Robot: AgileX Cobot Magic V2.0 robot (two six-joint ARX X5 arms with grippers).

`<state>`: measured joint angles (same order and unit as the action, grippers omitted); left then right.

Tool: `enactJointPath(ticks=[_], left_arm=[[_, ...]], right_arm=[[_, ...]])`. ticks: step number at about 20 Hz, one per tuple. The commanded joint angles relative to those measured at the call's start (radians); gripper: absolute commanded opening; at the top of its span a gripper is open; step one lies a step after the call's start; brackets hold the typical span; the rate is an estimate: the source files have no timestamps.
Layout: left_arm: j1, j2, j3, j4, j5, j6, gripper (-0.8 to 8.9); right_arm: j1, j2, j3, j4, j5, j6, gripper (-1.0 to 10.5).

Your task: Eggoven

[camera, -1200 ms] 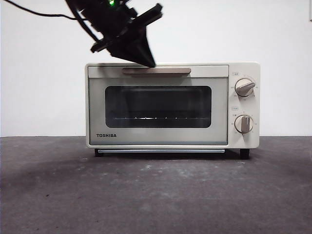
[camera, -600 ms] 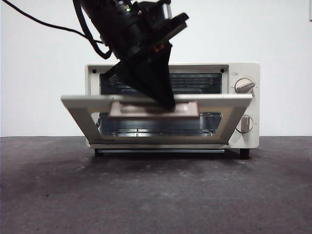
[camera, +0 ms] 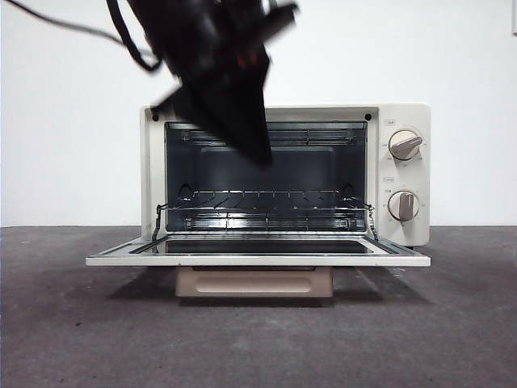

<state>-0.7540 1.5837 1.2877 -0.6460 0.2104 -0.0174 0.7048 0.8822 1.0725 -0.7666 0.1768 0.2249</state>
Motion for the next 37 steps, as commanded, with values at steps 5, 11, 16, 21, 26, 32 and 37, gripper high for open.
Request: enactJointPath(ticks=[5, 11, 16, 21, 26, 32, 37], left_arm=[[0.123, -0.268, 0.011, -0.028, -0.001, 0.002, 0.07], [0.298, -0.61, -0.169, -0.078, 0.0, 0.002, 0.07], [0.363, -0.858, -0.277, -0.163, 0.0, 0.001, 0.06], [0.365, -0.985, -0.277, -0.258, 0.0, -0.003, 0.06], [0.365, -1.016, -0.277, -0.292, 0.0, -0.022, 0.06], [0.365, -1.016, -0.277, -0.301, 0.0, -0.026, 0.06], [0.365, -1.016, -0.277, -0.301, 0.0, -0.026, 0.06]], right_arm=[[-0.026, 0.243, 0.016, 0.215, -0.114, -0.004, 0.0], [-0.09, 0.523, 0.016, 0.486, -0.194, 0.002, 0.0], [-0.138, 0.707, 0.016, 0.678, -0.232, 0.003, 0.0], [-0.166, 0.804, 0.016, 0.791, -0.233, 0.003, 0.0], [-0.17, 0.851, 0.016, 0.842, -0.234, 0.011, 0.0], [-0.174, 0.876, 0.016, 0.835, -0.23, 0.011, 0.0], [-0.164, 0.885, 0.016, 0.839, -0.227, 0.011, 0.8]])
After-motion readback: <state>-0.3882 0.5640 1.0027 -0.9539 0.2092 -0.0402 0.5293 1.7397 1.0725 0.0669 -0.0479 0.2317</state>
